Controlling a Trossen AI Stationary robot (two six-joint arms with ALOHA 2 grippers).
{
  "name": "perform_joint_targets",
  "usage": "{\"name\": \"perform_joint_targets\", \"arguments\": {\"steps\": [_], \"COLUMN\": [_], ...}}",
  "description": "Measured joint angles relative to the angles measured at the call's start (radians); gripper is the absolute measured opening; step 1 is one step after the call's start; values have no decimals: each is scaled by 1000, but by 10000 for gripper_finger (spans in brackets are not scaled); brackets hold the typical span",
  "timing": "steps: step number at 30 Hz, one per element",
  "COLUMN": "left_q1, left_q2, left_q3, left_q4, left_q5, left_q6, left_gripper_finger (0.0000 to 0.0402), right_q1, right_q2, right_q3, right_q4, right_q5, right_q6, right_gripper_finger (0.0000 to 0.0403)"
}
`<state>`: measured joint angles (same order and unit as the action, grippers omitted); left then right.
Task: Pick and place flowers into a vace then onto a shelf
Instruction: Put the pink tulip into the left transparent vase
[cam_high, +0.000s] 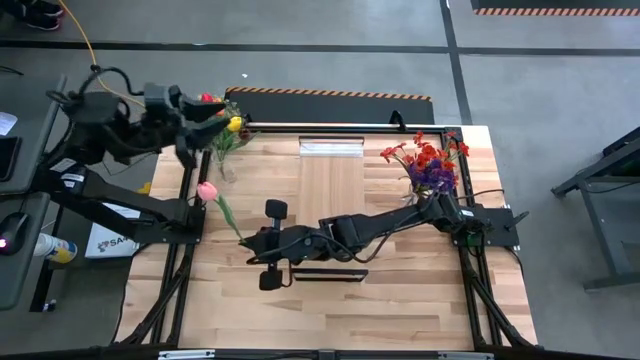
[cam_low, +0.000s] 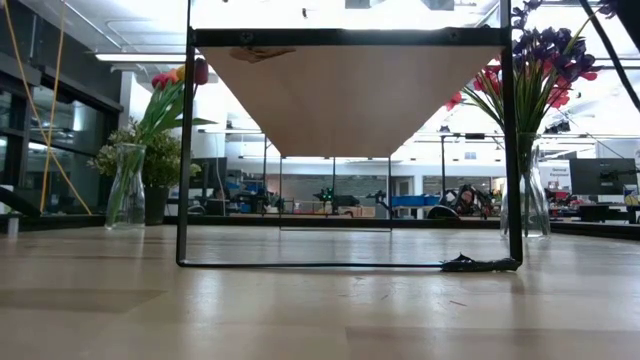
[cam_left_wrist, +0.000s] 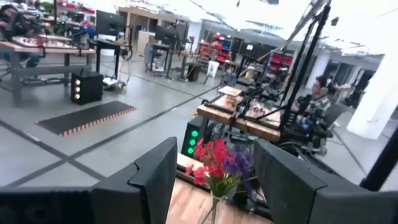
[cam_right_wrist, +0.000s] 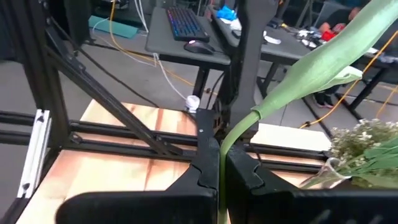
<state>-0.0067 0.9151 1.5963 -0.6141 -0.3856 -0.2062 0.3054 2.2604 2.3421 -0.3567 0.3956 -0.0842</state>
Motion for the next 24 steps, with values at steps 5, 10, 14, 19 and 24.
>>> {"name": "perform_joint_targets", "arguments": {"steps": [5,10,14,19,24], "left_q1": [0,0,0,0,0], "left_q2": [-45,-83,-110,-123,-115], "left_q3": [0,0,0,0,0], "left_q4": [-24,-61,-117,-171,-216], "left_q5": [59,141,195,199,247], "left_q6": [-14,-34,-37,-39,-87], "left_gripper_finger": [240,239,239,239,239], "right_q1": [4,4,4,5,-9], "right_q2": [0,-18,-48,-70,-77], "right_q3": [0,-1,-2,0,0], "right_q4": [35,46,66,111,164], "right_q5": [30,89,125,149,155], "right_q6": [-28,-67,-106,-176,-227], "right_gripper_finger": [0,0,0,0,0]}}
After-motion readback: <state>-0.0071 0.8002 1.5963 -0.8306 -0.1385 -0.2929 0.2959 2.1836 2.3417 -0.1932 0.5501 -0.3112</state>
